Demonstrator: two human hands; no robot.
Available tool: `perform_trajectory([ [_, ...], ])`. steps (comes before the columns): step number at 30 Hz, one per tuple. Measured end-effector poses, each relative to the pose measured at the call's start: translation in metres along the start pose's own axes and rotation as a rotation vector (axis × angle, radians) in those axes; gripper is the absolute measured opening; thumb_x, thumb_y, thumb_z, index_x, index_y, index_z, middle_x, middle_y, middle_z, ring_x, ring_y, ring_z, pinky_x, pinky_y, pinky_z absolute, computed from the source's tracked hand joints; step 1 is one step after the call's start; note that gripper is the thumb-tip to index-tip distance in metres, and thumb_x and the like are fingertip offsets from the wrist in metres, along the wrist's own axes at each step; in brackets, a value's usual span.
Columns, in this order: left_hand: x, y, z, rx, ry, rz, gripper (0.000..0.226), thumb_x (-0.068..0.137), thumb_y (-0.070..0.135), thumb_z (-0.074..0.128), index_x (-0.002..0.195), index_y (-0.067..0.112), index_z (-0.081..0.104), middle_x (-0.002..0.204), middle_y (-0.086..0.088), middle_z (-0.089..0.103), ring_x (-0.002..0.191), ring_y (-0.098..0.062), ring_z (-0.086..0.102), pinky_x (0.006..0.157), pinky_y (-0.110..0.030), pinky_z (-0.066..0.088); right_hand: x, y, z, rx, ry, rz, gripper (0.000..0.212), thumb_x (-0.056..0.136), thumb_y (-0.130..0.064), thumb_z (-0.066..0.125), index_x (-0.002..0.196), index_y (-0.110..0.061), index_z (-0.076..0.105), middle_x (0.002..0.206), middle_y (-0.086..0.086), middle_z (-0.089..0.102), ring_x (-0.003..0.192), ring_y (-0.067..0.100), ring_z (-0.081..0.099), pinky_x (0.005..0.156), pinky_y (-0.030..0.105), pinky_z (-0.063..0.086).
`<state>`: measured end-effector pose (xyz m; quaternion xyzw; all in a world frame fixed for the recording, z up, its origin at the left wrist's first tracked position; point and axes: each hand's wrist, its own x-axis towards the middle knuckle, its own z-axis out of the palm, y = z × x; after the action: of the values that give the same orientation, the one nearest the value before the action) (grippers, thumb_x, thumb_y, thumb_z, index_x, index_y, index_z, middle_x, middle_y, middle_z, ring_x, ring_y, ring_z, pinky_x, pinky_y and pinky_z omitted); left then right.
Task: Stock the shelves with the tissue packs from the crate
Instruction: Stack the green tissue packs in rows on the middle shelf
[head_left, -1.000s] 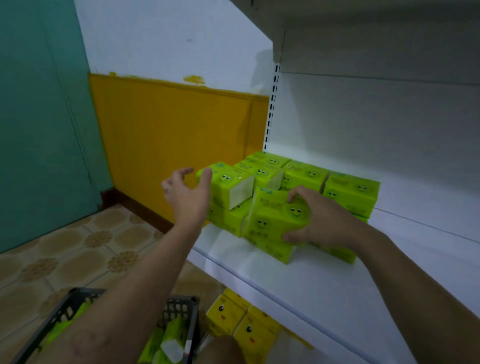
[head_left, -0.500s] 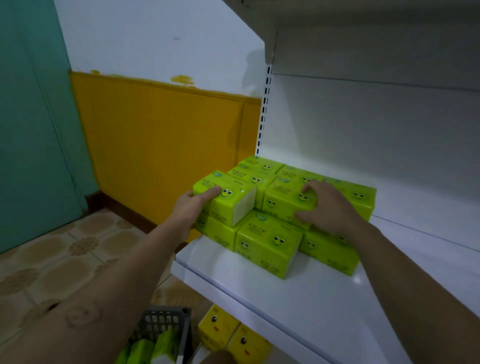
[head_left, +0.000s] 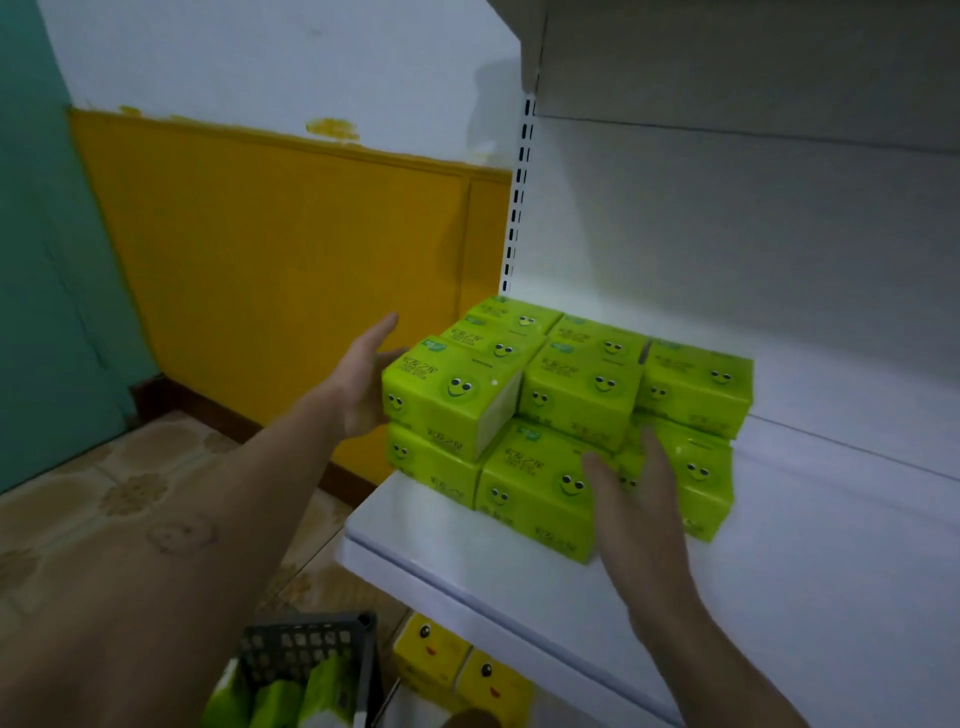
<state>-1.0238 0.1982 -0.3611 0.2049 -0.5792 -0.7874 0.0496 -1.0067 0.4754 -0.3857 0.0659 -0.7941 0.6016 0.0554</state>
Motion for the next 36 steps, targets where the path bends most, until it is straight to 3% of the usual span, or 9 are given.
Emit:
perform_trajectory([
  [6,0.012,-0.005,0.008,-0.027,-0.152,-0.077,0.071,0.082,0.070,0.044,0.118,0.013,0.068,0.117,-0.019,0.068,0.107,-0.035,0.066,0.096,-0.045,0.047,0.002,-0.004,0.021,0.355,-0.013,0.320,0.066,0.096,-0.042,0.051,0.153,-0.034,0.019,0.154,-0.010,0.031,0.137,0.017,0.036,0.112,0.039,0.032],
  [10,0.017,-0.009,0.007,-0.032,-0.160,-0.063,0.055,0.090,0.060,0.043,0.100,0.014,0.073,0.096,-0.014,0.074,0.079,-0.028,0.072,0.082,-0.039,0.050,0.003,-0.007,0.030,0.345,-0.033,0.326,0.063,0.098,-0.044,0.047,0.154,-0.032,0.020,0.155,-0.012,0.028,0.140,0.015,0.033,0.109,0.035,0.029],
  [14,0.016,-0.011,0.005,-0.018,-0.165,-0.051,0.057,0.092,0.059,0.041,0.092,0.014,0.075,0.091,-0.013,0.075,0.075,-0.027,0.072,0.081,-0.038,0.049,0.006,0.000,0.028,0.348,-0.046,0.347,0.065,0.098,-0.046,0.046,0.154,-0.032,0.018,0.157,-0.013,0.024,0.142,0.013,0.029,0.109,0.034,0.026],
  [20,-0.002,-0.015,0.005,-0.006,-0.120,-0.015,0.069,0.090,0.070,0.031,0.107,0.015,0.069,0.104,-0.015,0.073,0.088,-0.029,0.072,0.085,-0.041,0.048,0.000,-0.003,0.016,0.368,-0.019,0.319,0.060,0.098,-0.044,0.045,0.153,-0.031,0.023,0.154,-0.011,0.030,0.140,0.017,0.033,0.113,0.039,0.029],
  [22,-0.010,-0.021,-0.008,-0.046,-0.085,0.011,0.079,0.088,0.074,0.025,0.117,0.014,0.066,0.117,-0.014,0.069,0.106,-0.030,0.066,0.099,-0.047,0.041,-0.005,-0.007,0.009,0.331,0.057,0.255,0.058,0.099,-0.039,0.046,0.152,-0.025,0.027,0.154,-0.007,0.032,0.139,0.017,0.034,0.113,0.037,0.029],
  [24,-0.016,-0.027,-0.025,-0.055,-0.059,0.040,0.086,0.087,0.076,0.023,0.139,0.013,0.050,0.140,-0.010,0.055,0.131,-0.026,0.048,0.114,-0.057,0.022,-0.014,-0.011,0.006,0.254,0.133,0.125,0.054,0.099,-0.033,0.048,0.149,-0.019,0.032,0.151,-0.003,0.035,0.139,0.016,0.033,0.112,0.031,0.027],
  [27,-0.037,-0.036,-0.038,-0.011,0.017,0.133,0.081,0.091,0.071,0.021,0.149,0.015,0.036,0.152,-0.001,0.039,0.141,-0.017,0.033,0.117,-0.057,0.010,-0.042,-0.021,0.019,0.177,0.149,-0.173,0.049,0.088,-0.041,0.057,0.129,-0.015,0.049,0.129,-0.001,0.052,0.122,0.013,0.048,0.104,0.032,0.039],
  [32,-0.097,-0.077,-0.055,0.142,0.146,0.266,0.067,0.096,0.065,0.027,0.147,0.023,0.039,0.152,0.008,0.040,0.141,-0.011,0.033,0.116,-0.050,0.021,-0.098,-0.037,0.076,0.155,-0.315,-0.465,0.012,0.087,-0.028,0.060,0.098,-0.022,0.060,0.084,-0.012,0.062,0.079,0.002,0.060,0.067,0.013,0.046],
  [36,-0.136,-0.125,-0.101,0.126,0.292,0.225,0.058,0.097,0.059,0.032,0.141,0.025,0.048,0.144,0.011,0.049,0.134,-0.010,0.042,0.113,-0.042,0.028,-0.125,-0.017,0.144,-0.021,-0.693,-0.392,0.019,0.092,-0.028,0.061,0.110,-0.023,0.059,0.088,-0.016,0.060,0.078,0.003,0.059,0.068,0.021,0.051],
])
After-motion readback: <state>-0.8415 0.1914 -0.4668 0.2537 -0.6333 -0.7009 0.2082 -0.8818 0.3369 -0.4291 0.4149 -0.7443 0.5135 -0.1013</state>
